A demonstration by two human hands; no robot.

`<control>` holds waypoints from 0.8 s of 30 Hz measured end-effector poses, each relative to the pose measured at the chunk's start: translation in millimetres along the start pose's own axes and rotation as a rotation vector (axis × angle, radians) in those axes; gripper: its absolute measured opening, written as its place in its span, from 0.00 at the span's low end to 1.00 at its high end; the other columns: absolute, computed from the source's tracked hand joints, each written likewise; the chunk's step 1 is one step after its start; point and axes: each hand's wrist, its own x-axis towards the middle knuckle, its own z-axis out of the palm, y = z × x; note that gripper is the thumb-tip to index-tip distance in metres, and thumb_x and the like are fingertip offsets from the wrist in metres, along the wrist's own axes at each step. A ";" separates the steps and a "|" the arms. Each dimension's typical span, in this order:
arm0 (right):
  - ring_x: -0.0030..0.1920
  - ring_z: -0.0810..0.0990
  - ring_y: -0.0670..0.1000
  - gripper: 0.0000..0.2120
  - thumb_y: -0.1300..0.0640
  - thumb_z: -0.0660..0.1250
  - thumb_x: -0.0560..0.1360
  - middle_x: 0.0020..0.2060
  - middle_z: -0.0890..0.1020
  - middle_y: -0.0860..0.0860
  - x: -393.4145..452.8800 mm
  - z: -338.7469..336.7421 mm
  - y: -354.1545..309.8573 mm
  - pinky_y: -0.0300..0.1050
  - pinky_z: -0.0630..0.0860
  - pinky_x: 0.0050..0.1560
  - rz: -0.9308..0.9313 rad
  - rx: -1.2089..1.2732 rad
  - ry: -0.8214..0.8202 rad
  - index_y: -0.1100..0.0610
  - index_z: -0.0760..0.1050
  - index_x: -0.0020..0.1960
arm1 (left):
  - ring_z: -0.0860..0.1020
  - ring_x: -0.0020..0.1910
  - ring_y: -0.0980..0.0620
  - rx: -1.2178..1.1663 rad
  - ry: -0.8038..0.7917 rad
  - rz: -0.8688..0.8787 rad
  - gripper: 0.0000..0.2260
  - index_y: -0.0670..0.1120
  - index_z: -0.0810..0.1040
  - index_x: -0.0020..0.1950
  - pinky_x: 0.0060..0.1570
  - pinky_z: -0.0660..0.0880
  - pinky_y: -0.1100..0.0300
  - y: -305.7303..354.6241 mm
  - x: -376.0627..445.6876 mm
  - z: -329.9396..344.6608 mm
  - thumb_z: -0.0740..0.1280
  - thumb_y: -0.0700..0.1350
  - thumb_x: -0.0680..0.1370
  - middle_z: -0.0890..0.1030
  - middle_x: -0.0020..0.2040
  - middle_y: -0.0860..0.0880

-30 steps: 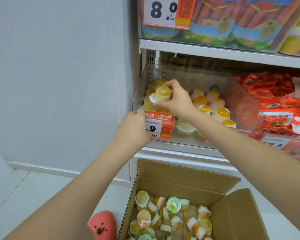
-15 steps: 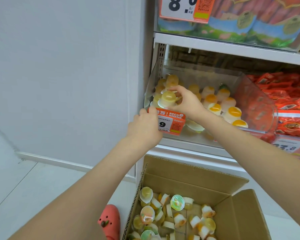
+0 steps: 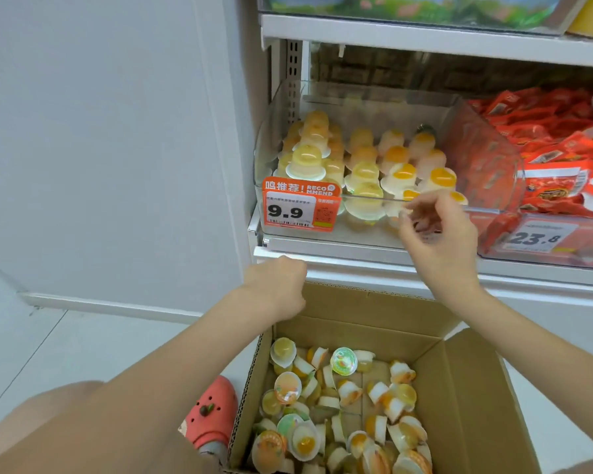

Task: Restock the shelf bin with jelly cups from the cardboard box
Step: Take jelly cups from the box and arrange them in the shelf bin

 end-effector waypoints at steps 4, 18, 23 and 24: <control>0.40 0.70 0.46 0.05 0.65 0.65 0.74 0.41 0.74 0.47 -73.7 -8.8 58.2 0.39 0.69 0.41 0.077 -0.215 -0.251 0.57 0.73 0.47 | 0.76 0.48 0.46 0.079 -0.164 0.082 0.04 0.46 0.69 0.48 0.39 0.69 0.56 15.3 3.1 39.9 0.62 0.39 0.75 0.76 0.50 0.47; 0.52 0.78 0.55 0.19 0.54 0.64 0.77 0.54 0.78 0.56 -224.7 48.1 195.0 0.53 0.78 0.50 0.683 -0.423 -1.114 0.54 0.67 0.67 | 0.71 0.62 0.44 0.248 -0.592 0.290 0.21 0.46 0.69 0.67 0.54 0.70 0.53 33.1 28.5 248.0 0.60 0.31 0.76 0.71 0.65 0.45; 0.63 0.71 0.58 0.21 0.51 0.62 0.79 0.61 0.74 0.58 -228.3 77.5 209.2 0.51 0.74 0.55 0.617 -0.593 -1.186 0.57 0.64 0.69 | 0.60 0.72 0.45 0.260 -0.443 0.090 0.26 0.46 0.60 0.73 0.66 0.62 0.52 6.8 46.2 261.8 0.64 0.38 0.76 0.60 0.72 0.45; 0.64 0.70 0.58 0.21 0.51 0.61 0.79 0.61 0.74 0.57 -228.5 81.9 210.7 0.52 0.73 0.56 0.598 -0.607 -1.174 0.56 0.65 0.69 | 0.59 0.71 0.44 0.274 -0.439 0.067 0.27 0.46 0.59 0.73 0.66 0.63 0.52 -0.1 47.8 265.7 0.64 0.38 0.76 0.59 0.73 0.46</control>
